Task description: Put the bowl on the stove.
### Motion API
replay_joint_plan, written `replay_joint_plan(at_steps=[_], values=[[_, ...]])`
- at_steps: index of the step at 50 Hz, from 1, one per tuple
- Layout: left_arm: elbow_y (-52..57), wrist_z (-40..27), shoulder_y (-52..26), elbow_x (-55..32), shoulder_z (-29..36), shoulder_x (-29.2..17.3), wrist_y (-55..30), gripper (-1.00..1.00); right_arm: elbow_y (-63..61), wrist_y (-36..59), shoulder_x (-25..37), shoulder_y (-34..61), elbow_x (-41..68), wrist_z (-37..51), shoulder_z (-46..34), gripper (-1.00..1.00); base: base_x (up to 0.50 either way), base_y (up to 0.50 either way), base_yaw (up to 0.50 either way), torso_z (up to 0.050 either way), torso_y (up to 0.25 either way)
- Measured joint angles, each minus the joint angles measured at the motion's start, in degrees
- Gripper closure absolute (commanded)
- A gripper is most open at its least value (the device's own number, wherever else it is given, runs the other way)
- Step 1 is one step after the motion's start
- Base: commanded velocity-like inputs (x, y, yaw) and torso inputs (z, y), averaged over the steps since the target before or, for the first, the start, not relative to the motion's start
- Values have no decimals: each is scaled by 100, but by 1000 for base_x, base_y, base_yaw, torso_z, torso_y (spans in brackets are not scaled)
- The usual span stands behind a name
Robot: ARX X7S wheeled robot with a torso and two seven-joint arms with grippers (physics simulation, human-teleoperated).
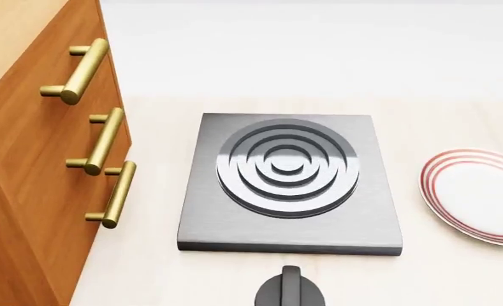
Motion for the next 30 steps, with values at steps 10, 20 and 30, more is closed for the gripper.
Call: replay_joint_plan(at_steps=[10,20,30], values=[[-4,-16,31,-6,-38,-28,20,-100,30,166,245,50,-34,-10,-139,-100,0,0,0,0,0],[-17,-15,52,-10,-48,-42,45,-100,93,700,907,177,164,-278,-193,-100,0,0,0,0,0],[-18,-16,134,-55,-196,-75,52,-100,200,1342,1714,75,486,-860,89,-100,0,0,0,0,0]])
